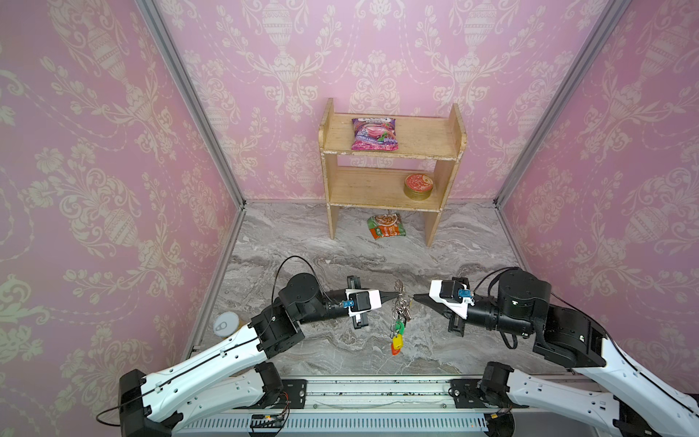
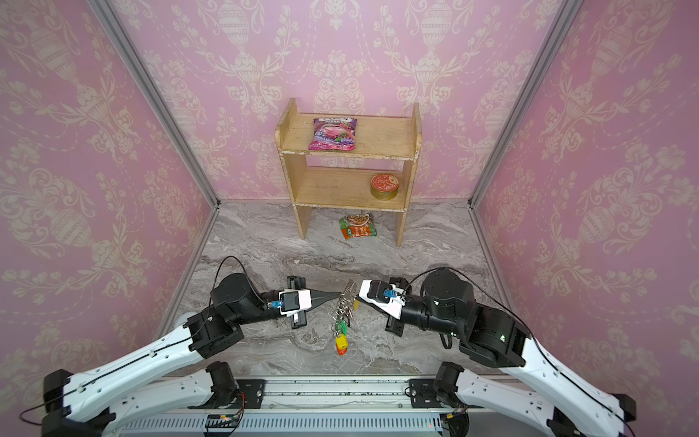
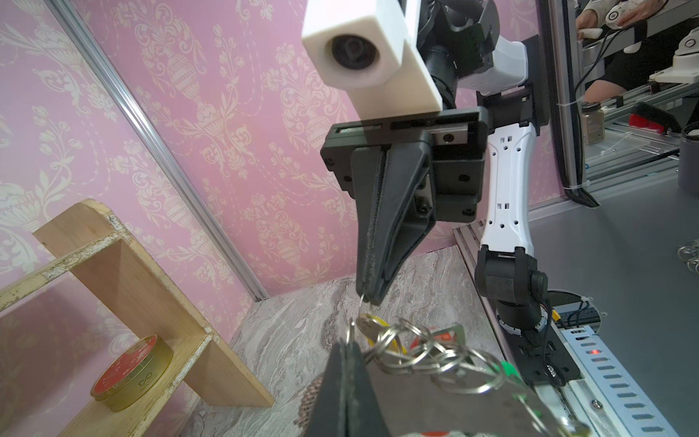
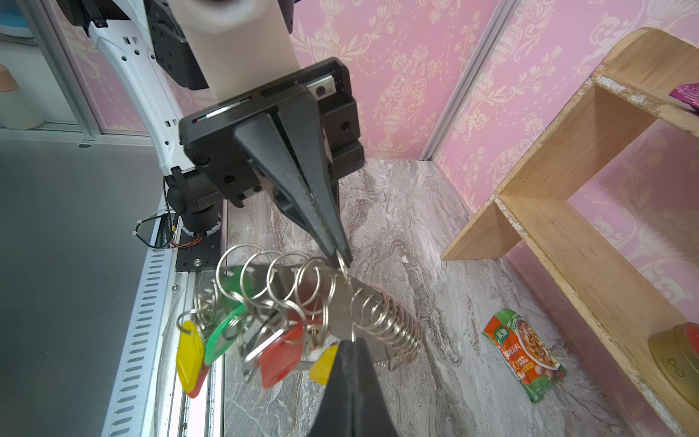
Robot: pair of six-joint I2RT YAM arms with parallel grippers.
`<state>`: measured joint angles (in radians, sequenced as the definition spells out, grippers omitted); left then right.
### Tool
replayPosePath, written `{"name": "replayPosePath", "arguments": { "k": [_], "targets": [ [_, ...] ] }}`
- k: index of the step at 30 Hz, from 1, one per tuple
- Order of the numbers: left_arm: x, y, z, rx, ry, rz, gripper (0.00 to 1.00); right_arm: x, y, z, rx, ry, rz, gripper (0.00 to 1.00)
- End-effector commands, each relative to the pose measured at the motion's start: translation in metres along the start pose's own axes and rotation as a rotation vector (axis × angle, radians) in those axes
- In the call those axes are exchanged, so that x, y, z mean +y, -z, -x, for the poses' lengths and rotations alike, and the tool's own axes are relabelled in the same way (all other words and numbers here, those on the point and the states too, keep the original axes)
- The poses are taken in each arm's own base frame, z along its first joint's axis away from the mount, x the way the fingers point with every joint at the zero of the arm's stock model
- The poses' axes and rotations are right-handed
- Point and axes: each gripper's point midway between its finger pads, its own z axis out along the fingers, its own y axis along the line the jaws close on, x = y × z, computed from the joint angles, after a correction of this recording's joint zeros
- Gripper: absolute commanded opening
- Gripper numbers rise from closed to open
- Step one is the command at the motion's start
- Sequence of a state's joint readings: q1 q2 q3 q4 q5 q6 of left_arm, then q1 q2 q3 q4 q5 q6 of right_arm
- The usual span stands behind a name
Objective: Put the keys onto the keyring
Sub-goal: 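Bring the hanging yellow-tag key to the coil on the left-held plate, then hold the key ring against the coil with both grippers together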
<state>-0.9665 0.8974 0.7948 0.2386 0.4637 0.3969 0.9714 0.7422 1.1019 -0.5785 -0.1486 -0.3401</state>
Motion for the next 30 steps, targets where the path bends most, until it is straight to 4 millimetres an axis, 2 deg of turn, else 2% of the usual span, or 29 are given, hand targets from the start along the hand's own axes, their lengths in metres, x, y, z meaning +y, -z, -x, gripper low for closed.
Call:
{"name": "replayPosePath", "arguments": {
  "k": [1, 22, 30],
  "targets": [
    [0.008, 0.002, 0.016, -0.055, -0.004, 0.043, 0.0, 0.0, -0.001, 0.01, -0.043, -0.006, -0.003, 0.0],
    [0.005, 0.004, 0.019, -0.067, -0.01, 0.029, 0.0, -0.001, -0.007, 0.019, -0.059, 0.012, 0.002, 0.0],
    [0.006, 0.005, 0.017, -0.062, -0.019, 0.038, 0.0, -0.003, -0.002, 0.025, -0.081, 0.009, -0.008, 0.0]
  ]
}}
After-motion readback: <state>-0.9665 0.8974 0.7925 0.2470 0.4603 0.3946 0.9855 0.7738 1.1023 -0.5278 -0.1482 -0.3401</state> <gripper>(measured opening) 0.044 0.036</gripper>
